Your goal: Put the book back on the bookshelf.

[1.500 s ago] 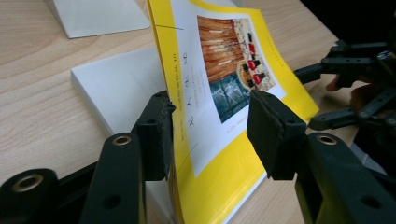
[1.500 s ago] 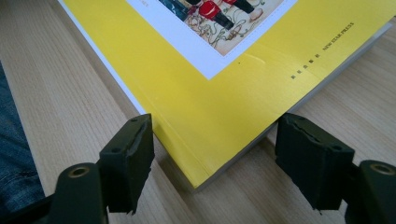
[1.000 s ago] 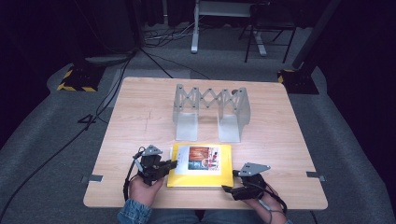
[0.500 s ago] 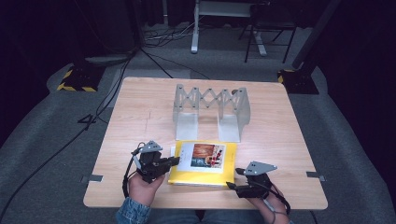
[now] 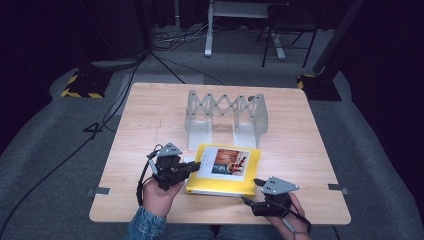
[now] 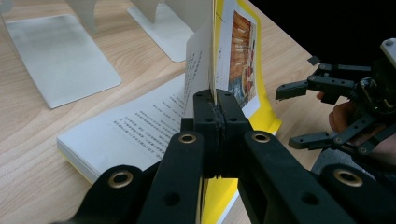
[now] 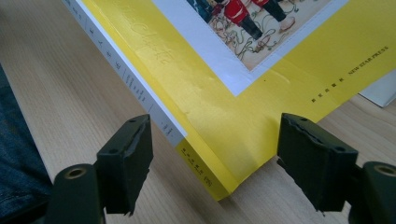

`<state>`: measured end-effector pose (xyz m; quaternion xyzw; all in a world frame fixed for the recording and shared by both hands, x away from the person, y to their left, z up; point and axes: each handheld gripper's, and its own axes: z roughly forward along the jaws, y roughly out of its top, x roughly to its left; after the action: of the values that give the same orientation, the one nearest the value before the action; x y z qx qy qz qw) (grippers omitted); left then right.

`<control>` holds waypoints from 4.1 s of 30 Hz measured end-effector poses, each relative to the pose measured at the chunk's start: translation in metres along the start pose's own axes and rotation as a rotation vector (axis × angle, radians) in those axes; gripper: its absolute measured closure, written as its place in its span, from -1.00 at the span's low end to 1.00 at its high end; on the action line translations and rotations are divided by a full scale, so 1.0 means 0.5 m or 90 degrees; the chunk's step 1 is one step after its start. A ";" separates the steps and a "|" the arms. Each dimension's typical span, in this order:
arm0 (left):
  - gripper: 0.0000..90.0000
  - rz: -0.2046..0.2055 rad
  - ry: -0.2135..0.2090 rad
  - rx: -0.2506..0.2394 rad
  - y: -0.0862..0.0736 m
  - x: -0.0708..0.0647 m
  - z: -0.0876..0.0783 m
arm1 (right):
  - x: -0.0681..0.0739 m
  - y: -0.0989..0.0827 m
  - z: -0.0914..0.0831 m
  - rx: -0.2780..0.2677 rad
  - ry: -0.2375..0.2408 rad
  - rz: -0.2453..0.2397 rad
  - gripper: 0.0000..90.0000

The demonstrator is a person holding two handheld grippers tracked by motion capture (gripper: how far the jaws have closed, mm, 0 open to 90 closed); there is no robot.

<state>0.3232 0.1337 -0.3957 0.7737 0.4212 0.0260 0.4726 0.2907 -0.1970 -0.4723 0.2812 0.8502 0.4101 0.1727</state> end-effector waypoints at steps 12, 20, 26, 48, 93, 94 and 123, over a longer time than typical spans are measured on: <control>0.98 0.027 0.006 0.005 0.026 -0.033 0.000 | 0.031 0.015 0.011 -0.018 -0.040 -0.073 -0.57; 0.98 0.034 0.007 0.009 0.039 -0.047 0.002 | 0.037 0.018 0.019 -0.024 -0.062 -0.100 -0.59; 0.98 0.040 0.001 0.012 0.044 -0.057 0.005 | 0.062 0.020 0.041 -0.016 -0.111 -0.151 -0.60; 0.98 0.023 0.000 0.026 0.034 -0.046 0.030 | 0.138 0.021 0.131 0.066 -0.376 -0.355 0.36; 0.09 0.029 0.228 0.004 -0.106 0.133 -0.039 | 0.058 0.112 -0.030 -0.092 -0.252 -0.179 0.69; 0.09 0.034 0.234 0.017 -0.113 0.141 -0.037 | 0.058 0.112 -0.030 -0.092 -0.252 -0.179 0.69; -0.02 0.039 0.292 0.043 -0.183 0.215 0.004 | -0.080 0.168 -0.103 -0.224 -0.171 0.044 0.70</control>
<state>0.3360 0.2232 -0.5041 0.7751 0.4948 0.2014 0.3374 0.3234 -0.2104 -0.3722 0.3280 0.7249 0.5165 0.3165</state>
